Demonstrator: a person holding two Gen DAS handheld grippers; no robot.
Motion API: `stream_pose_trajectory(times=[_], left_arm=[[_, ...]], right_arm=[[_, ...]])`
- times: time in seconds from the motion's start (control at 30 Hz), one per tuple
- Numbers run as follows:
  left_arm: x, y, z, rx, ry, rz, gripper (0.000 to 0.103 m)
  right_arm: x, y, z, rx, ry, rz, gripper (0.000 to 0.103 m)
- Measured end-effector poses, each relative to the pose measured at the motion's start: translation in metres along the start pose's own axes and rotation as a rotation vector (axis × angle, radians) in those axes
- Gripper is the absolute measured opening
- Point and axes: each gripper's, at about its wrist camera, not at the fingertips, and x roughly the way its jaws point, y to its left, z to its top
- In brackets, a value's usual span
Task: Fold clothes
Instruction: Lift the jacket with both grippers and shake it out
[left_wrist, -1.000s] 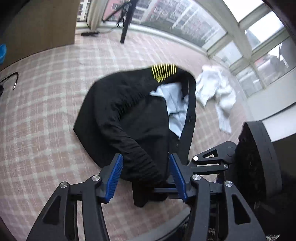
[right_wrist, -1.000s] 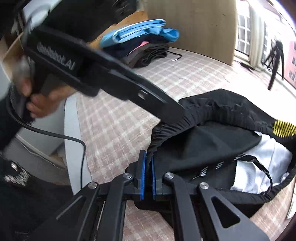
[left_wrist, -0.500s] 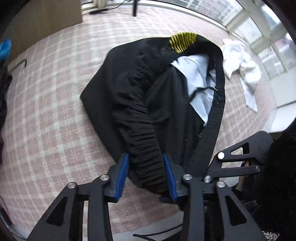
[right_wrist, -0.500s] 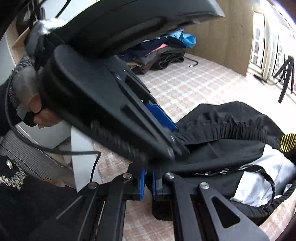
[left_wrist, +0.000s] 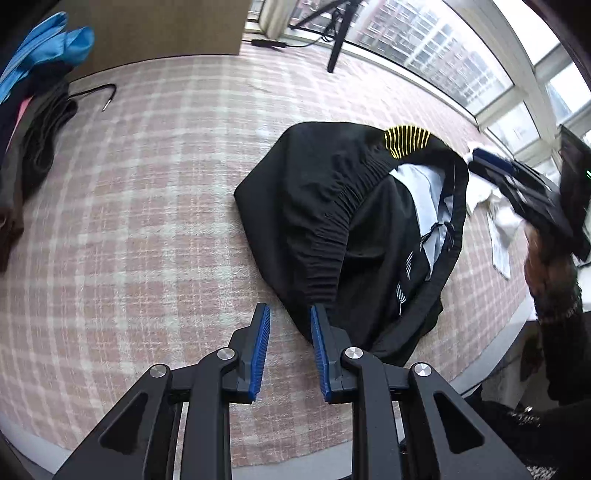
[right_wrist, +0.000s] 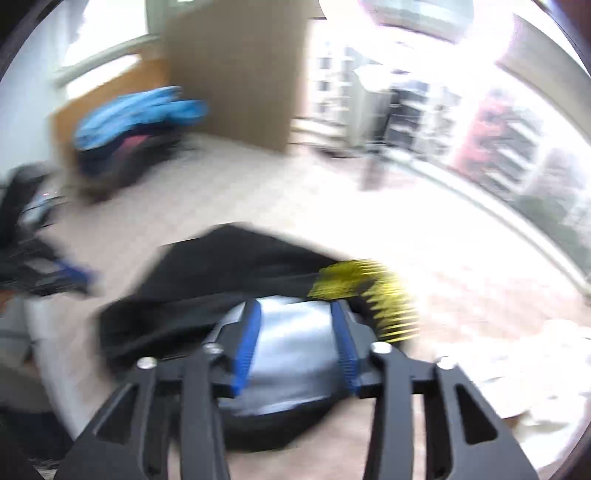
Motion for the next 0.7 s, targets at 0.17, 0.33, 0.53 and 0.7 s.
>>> stream_pose_trajectory(times=[0.17, 0.33, 0.53, 0.7], left_arm=[[0.003, -0.025, -0.004, 0.045, -0.010, 0.027, 0.056], [0.047, -0.033, 0.001, 0.071, 0.067, 0.114, 0.040], [0.055, -0.014, 0.004, 0.029, 0.048, 0.138, 0.005], [0.004, -0.006, 0.015, 0.017, -0.077, 0.159, 0.005]], right_arm=[[0.018, -0.029, 0.006, 0.002, 0.067, 0.009, 0.048], [0.034, -0.025, 0.003, -0.082, 0.093, -0.085, 0.056], [0.054, -0.041, -0.002, -0.077, 0.145, -0.106, 0.048], [0.040, -0.052, -0.001, 0.003, 0.141, -0.046, 0.010]])
